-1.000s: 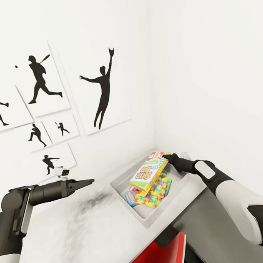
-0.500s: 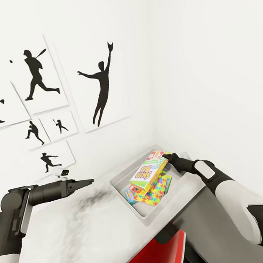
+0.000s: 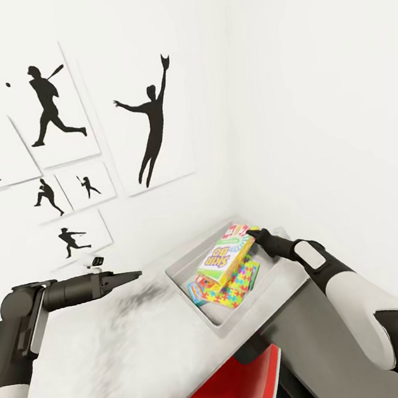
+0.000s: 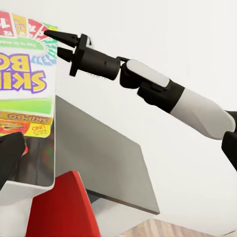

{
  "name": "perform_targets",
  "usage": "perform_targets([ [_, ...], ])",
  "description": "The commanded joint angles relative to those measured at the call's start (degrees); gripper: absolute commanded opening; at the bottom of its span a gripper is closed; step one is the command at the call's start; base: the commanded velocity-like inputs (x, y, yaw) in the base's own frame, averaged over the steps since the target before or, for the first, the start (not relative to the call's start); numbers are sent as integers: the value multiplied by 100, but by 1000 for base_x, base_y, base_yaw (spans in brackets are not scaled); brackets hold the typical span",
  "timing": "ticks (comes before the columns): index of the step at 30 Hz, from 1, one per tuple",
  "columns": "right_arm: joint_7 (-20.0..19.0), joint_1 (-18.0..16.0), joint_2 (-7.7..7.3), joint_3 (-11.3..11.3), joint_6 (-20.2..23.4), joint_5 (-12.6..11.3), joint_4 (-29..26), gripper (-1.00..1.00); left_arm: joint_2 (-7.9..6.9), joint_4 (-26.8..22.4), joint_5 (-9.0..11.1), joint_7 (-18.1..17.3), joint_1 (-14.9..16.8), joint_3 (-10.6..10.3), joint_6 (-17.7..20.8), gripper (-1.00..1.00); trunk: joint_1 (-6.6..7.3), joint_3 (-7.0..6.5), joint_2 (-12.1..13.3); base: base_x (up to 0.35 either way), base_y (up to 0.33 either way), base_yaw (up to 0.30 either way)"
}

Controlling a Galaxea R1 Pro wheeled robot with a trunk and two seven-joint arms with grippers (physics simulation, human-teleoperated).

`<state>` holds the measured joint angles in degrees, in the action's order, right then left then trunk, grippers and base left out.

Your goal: Put all the toys in the child's room - the three board games (two on the bed and one on the table), the two jigsaw puzzles on the table, and the tennis ball on the table - inside the toy box on the table in the child's room.

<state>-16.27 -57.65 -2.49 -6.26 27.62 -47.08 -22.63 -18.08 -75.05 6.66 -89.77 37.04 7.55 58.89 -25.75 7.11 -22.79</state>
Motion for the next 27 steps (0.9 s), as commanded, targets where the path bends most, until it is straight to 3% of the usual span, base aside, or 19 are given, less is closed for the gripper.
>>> perform_targets([
  [1,-8,-3,3,-30,43,2,-93,-100,-2,-1,-4,-23,5,0,61,100,-3,23,-13,0,0,0],
  [7,-8,-1,3,-9,42,6,-317,-100,-2,-1,-2,-23,5,1,59,100,-3,79,-13,0,0,0],
  [15,-1,-1,3,282,38,1,-338,-100,-11,-1,2,-23,5,1,57,100,-3,155,-13,0,0,0],
  [27,-1,-9,-5,308,42,-2,-344,-100,-11,-1,0,-23,5,1,53,100,-3,267,-13,0,0,0],
])
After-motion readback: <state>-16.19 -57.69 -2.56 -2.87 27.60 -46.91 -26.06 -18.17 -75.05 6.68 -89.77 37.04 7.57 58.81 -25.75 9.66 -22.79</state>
